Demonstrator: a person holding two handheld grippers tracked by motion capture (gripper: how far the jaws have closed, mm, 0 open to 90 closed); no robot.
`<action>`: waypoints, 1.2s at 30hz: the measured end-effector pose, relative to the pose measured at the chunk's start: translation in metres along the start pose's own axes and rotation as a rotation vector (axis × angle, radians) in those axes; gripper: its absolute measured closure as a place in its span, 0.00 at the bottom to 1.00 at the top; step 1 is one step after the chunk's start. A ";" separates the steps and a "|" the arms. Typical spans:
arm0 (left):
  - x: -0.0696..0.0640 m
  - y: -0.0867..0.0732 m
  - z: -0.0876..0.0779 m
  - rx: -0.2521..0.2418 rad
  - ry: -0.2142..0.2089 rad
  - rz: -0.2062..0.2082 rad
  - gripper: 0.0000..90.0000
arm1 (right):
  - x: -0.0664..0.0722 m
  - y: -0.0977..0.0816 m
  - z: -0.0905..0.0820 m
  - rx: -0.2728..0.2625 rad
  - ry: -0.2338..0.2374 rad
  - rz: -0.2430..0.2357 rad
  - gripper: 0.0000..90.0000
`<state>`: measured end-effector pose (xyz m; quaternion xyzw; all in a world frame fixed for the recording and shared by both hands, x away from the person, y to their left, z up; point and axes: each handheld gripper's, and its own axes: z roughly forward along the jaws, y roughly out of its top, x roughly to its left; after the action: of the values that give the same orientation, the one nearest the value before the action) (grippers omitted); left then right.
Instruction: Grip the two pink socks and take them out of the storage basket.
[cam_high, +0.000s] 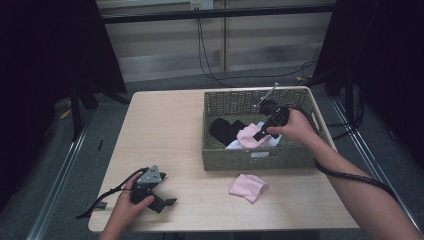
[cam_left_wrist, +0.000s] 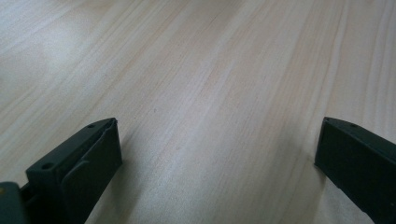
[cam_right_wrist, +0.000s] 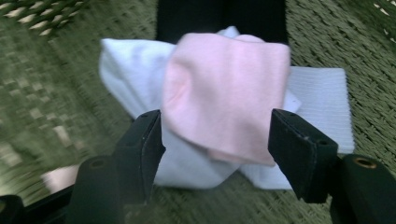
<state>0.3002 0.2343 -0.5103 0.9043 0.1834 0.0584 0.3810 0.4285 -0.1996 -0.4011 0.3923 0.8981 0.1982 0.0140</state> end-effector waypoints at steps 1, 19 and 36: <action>0.000 0.000 0.000 0.000 0.000 0.000 0.00 | -0.002 0.000 0.003 -0.001 0.000 0.010 0.39; 0.000 0.000 0.000 0.000 -0.003 0.003 0.00 | -0.018 0.002 0.039 0.041 -0.017 0.073 0.47; 0.000 0.000 0.000 0.001 -0.004 0.003 0.00 | -0.013 0.003 -0.011 0.054 0.046 0.045 0.94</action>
<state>0.3001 0.2346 -0.5101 0.9050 0.1813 0.0570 0.3807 0.4379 -0.2111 -0.3916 0.4079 0.8942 0.1829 -0.0217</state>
